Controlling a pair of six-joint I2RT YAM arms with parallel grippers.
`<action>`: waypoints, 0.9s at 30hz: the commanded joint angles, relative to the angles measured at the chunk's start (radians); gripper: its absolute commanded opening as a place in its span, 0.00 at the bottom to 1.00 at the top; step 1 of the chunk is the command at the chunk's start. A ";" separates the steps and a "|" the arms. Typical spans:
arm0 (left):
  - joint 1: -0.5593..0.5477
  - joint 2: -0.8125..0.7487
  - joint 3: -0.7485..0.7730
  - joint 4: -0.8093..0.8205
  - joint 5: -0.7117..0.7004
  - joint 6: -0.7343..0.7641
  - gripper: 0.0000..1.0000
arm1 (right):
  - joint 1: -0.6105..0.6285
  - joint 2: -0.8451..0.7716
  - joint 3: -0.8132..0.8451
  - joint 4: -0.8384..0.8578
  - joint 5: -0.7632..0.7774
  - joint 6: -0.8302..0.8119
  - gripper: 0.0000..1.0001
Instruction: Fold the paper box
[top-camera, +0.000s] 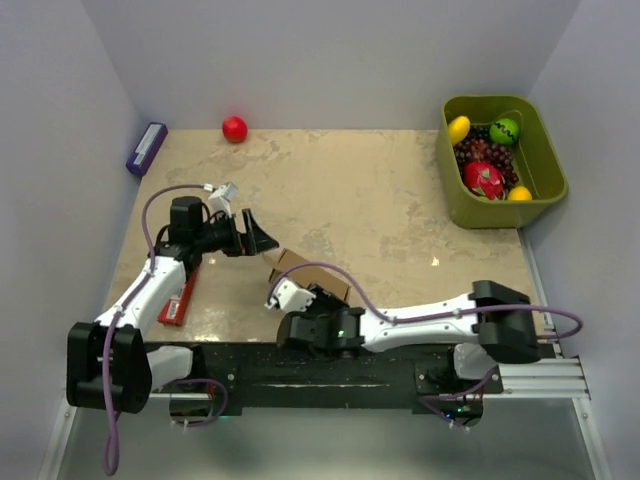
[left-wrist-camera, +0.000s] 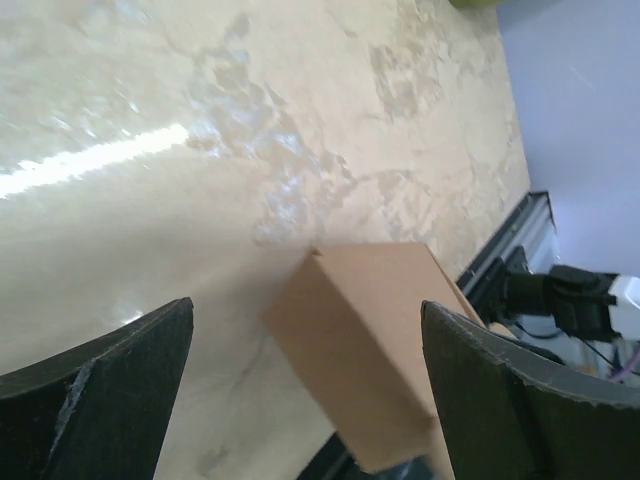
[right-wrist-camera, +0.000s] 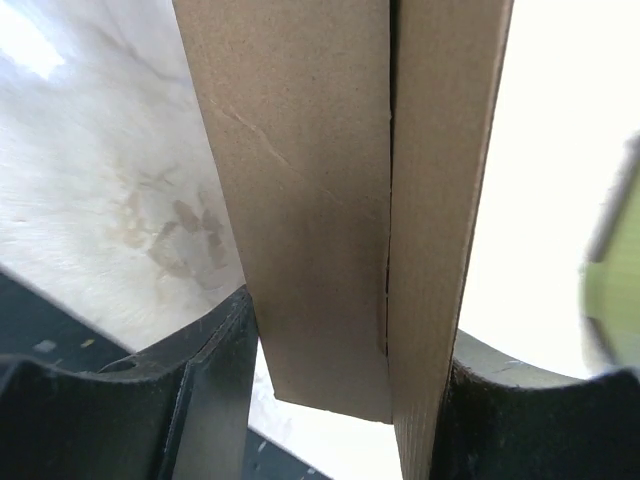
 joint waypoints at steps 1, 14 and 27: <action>0.033 -0.049 0.083 -0.006 -0.087 0.073 1.00 | -0.092 -0.181 -0.040 0.042 -0.220 -0.043 0.44; 0.033 -0.362 -0.037 0.171 -0.044 0.221 0.98 | -0.371 -0.380 -0.077 0.023 -0.814 -0.219 0.43; 0.004 -0.343 -0.052 0.242 0.297 0.274 1.00 | -0.413 -0.368 -0.082 0.017 -1.020 -0.261 0.40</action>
